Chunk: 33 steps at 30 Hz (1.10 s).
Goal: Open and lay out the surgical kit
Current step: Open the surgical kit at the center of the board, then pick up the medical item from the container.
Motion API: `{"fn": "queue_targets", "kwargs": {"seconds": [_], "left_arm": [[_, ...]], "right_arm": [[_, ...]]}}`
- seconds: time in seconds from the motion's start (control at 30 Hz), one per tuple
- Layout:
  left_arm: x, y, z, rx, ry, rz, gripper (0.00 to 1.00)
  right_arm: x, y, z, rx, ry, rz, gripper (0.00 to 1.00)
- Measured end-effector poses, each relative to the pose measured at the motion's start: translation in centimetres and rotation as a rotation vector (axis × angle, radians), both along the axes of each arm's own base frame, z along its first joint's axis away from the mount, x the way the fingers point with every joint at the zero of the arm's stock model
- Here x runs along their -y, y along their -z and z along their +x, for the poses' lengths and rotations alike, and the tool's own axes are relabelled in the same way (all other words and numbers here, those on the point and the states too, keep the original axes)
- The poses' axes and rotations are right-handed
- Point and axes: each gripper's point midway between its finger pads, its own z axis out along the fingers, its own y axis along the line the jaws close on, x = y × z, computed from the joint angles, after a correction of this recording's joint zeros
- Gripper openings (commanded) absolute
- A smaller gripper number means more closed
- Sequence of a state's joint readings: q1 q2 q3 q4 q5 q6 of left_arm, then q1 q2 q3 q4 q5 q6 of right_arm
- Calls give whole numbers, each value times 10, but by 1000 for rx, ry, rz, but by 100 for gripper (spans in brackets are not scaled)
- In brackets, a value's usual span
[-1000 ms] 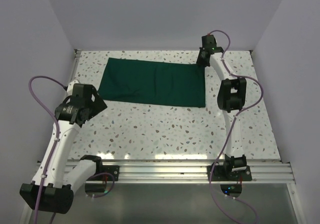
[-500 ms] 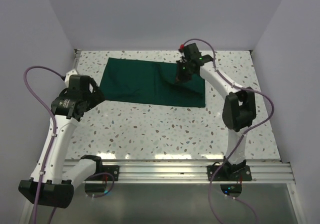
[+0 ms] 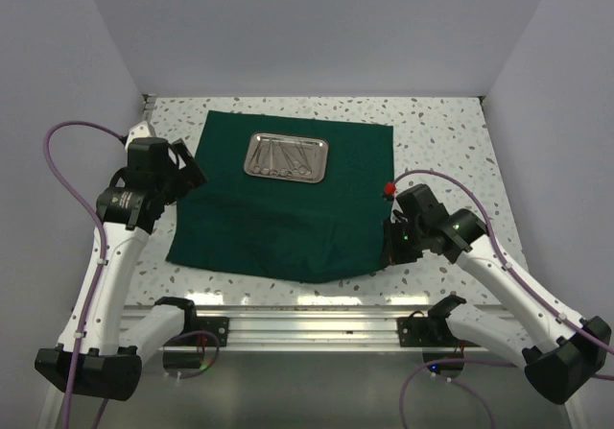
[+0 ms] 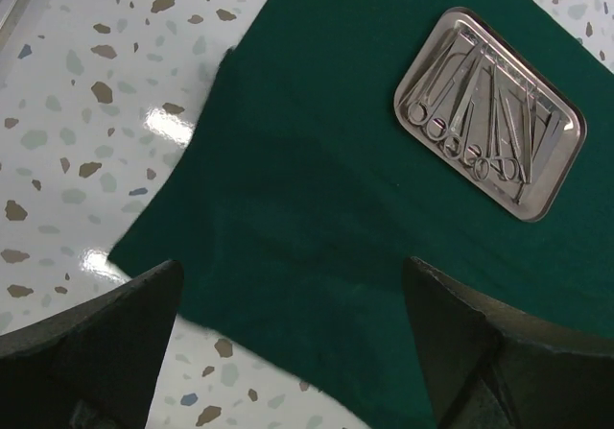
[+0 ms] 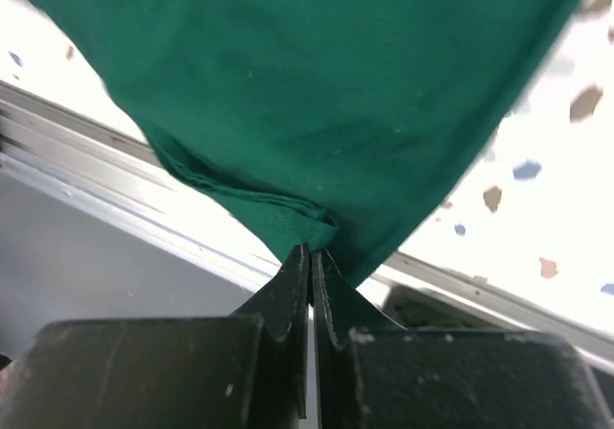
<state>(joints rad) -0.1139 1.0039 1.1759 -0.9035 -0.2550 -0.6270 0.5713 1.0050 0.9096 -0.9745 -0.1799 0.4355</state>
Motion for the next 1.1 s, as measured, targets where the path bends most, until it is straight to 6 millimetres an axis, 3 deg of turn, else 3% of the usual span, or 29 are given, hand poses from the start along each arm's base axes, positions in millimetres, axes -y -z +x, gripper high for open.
{"fn": "queue_targets", "kwargs": {"seconds": [0.03,0.07,0.1,0.23,0.37,0.47,0.63,0.73,0.8,0.87,1.0,1.1], "left_arm": [[1,0,-1,3,3,-2,100],[1,1,-1,3,7,-5,100],[2,1,-2,3,10,-7,100],[3,0,-3,5,18,-11,100],[4,-1,-5,8,29,-10,100],[6,1,-7,12,42,-14,100],[11,34,-8,-78,79,-17,100],[17,44,4,-100,121,-16,100],[22,46,20,-101,158,-13,100],[28,45,40,-102,191,-11,90],[55,36,110,-68,279,-10,78],[87,37,161,-50,347,5,69]], "right_arm": [[6,3,-8,-8,5,-8,12],[9,7,-14,-19,13,-11,40],[12,12,-20,-39,26,-17,78],[26,31,-37,-143,56,-96,98],[35,38,-40,-193,84,-166,98],[34,26,-28,-171,105,-185,98],[14,-9,28,-57,141,-190,98],[-1,-21,65,-16,126,-217,98],[-11,-26,87,11,100,-228,98],[-18,-31,105,49,82,-238,98],[-28,-36,126,88,63,-236,94],[-39,-28,136,66,50,-230,92]]}}
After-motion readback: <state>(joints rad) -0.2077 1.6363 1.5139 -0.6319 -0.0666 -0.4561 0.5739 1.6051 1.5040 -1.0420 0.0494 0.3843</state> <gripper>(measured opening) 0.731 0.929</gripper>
